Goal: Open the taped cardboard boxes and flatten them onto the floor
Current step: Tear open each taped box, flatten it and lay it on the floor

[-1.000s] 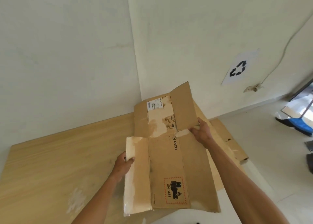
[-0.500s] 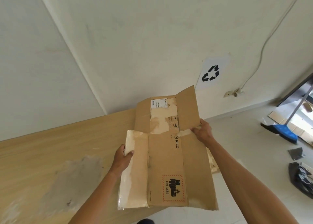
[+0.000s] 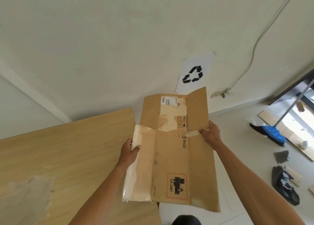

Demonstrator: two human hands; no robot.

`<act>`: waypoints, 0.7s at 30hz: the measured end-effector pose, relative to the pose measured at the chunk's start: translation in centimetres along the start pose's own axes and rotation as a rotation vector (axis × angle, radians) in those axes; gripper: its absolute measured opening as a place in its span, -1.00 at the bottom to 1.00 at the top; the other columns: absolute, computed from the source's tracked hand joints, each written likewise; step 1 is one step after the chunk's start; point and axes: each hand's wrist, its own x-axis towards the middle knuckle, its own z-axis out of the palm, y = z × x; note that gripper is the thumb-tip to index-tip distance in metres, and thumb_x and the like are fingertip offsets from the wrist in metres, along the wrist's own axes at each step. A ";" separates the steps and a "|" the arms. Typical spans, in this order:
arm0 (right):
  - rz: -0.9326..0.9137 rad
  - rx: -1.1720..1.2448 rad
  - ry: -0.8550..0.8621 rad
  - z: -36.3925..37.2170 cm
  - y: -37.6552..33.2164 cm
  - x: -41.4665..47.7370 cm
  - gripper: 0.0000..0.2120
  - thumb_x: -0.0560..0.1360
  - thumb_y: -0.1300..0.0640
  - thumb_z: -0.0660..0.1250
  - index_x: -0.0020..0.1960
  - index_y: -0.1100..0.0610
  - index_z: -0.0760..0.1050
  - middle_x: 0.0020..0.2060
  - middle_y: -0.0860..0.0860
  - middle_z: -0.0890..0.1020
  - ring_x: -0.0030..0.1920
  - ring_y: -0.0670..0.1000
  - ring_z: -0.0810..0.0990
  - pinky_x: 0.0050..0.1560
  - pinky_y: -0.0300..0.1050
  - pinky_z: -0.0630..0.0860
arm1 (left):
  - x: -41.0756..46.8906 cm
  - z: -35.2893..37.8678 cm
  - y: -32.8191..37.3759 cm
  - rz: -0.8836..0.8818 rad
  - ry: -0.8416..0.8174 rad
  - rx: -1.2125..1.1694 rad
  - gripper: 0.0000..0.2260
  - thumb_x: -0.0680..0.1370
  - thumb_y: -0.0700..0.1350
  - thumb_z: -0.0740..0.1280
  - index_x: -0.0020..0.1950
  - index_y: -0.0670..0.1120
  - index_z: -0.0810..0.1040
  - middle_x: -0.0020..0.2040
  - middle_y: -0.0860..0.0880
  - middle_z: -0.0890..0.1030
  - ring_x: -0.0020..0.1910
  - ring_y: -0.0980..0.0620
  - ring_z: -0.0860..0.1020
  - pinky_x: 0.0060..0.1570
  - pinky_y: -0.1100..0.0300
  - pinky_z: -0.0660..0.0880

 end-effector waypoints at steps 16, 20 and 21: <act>-0.079 -0.283 -0.104 4.4 15.8 21.1 -0.88 0.59 0.20 0.31 0.09 0.05 0.41 -0.15 -0.04 0.61 -0.14 0.11 0.60 -0.22 -0.06 0.48 | 9.6 26.9 -5.9 -0.307 0.290 0.171 -0.79 0.60 -0.23 0.30 0.24 -0.12 0.47 0.08 -0.09 0.60 0.02 -0.14 0.60 -0.14 0.07 0.45; -0.084 -0.284 -0.143 11.6 23.6 26.5 -0.90 0.61 0.18 0.27 0.03 0.01 0.40 -0.19 -0.07 0.59 -0.17 0.10 0.56 -0.26 -0.08 0.38 | 14.0 33.6 -14.3 -0.428 0.369 0.133 -0.69 0.63 -0.27 0.25 0.38 -0.17 0.40 0.25 -0.21 0.57 0.19 -0.24 0.57 -0.01 0.00 0.49; -0.120 -0.311 -0.154 13.6 26.0 27.9 -0.90 0.62 0.18 0.29 0.08 0.04 0.39 -0.18 -0.05 0.59 -0.18 0.10 0.55 -0.24 -0.07 0.40 | 15.3 35.1 -16.9 -0.454 0.381 0.128 -0.69 0.64 -0.28 0.24 0.39 -0.18 0.39 0.26 -0.22 0.56 0.18 -0.23 0.56 -0.03 0.02 0.47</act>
